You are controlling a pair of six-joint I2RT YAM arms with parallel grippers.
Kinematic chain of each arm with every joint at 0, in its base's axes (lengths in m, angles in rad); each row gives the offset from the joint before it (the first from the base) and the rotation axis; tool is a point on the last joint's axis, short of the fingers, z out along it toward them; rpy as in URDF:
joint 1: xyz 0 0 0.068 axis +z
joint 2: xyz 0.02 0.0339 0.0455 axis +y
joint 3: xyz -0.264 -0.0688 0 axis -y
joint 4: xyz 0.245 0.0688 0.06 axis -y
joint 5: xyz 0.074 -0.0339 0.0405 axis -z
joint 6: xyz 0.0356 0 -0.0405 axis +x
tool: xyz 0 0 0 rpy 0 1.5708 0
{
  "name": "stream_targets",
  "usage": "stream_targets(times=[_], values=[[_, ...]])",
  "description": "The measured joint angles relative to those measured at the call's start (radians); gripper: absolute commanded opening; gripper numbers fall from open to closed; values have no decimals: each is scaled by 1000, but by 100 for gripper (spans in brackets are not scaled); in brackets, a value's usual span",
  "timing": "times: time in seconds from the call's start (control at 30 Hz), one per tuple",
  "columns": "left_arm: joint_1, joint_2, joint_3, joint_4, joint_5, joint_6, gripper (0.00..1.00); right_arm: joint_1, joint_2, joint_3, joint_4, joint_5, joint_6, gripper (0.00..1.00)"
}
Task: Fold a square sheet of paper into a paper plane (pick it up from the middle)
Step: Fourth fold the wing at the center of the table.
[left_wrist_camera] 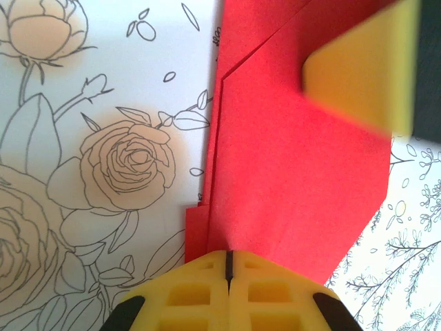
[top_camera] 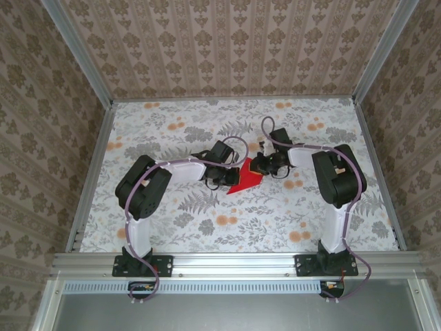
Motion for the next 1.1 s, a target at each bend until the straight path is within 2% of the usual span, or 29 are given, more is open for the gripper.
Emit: stream_targets(times=[0.17, 0.4, 0.57, 0.7, 0.97, 1.1], values=[[0, 0, -1, 2, 0, 0, 0, -72, -3, 1, 13, 24, 62, 15], [0, 0, -1, 3, 0, 16, 0, -93, -50, -3, 16, 151, 99, 16], [0, -8, -11, 8, 1, 61, 0, -110, -116, -27, 26, 173, 117, 15], [5, -40, -49, 3, 0, 125, 0, -65, -157, -63, 46, 130, 121, 14], [35, -89, -92, -49, 6, 275, 0, 115, -153, -123, 111, 28, 181, 12], [48, -92, -92, -62, 21, 311, 0, 130, -114, -133, 146, 11, 213, 12]])
